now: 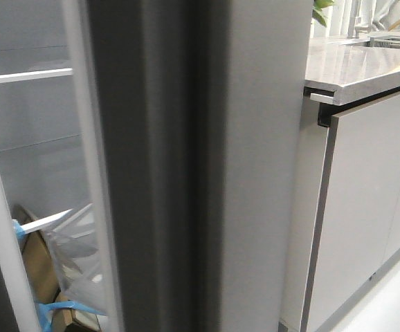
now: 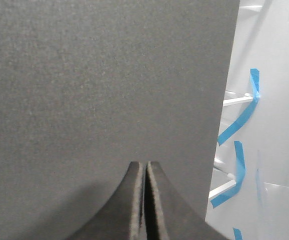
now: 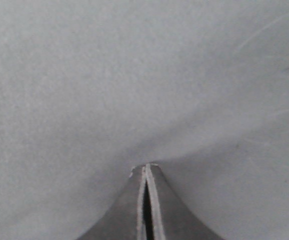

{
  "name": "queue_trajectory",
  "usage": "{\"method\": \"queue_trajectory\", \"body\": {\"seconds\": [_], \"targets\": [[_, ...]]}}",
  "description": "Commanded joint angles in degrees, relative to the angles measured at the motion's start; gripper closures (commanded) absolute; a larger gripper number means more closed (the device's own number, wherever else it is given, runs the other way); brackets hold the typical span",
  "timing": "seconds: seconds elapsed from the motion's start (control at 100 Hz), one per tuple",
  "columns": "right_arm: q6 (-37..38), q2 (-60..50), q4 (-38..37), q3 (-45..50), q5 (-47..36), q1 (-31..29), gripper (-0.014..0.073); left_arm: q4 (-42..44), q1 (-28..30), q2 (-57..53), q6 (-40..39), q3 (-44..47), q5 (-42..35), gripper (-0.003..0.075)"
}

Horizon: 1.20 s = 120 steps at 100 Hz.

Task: Close fridge door
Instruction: 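Push the fridge door closed toward the fridge body with both grippers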

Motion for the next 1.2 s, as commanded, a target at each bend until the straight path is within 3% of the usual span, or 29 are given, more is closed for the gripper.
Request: {"method": "queue_trajectory", "body": {"seconds": [0.0,0.22,0.46,0.739,0.909,1.189], "targets": [[-1.76,0.17,3.96,-2.25,-3.00,1.98,0.0670,-0.09,-0.27,1.09,-0.20,1.60,-4.40,0.0741],[-3.50,3.47,2.93,-3.27,-7.14,6.78,0.0670,-0.09,-0.27,1.09,-0.20,1.60,-4.40,0.0741],[-3.50,6.44,-3.04,-3.27,-20.10,13.35,0.0670,-0.09,-0.27,1.09,-0.20,1.60,-4.40,0.0741],[-3.50,10.80,-13.04,-3.27,-39.46,20.52,0.0670,-0.09,-0.27,1.09,-0.20,1.60,-4.40,0.0741],[-3.50,13.60,-22.31,-3.37,-48.05,23.65,0.0670,-0.09,-0.27,1.09,-0.20,1.60,-4.40,0.0741],[-3.50,18.28,-30.78,-3.37,-60.30,28.33,0.0670,-0.09,-0.27,1.09,-0.20,1.60,-4.40,0.0741]]}}
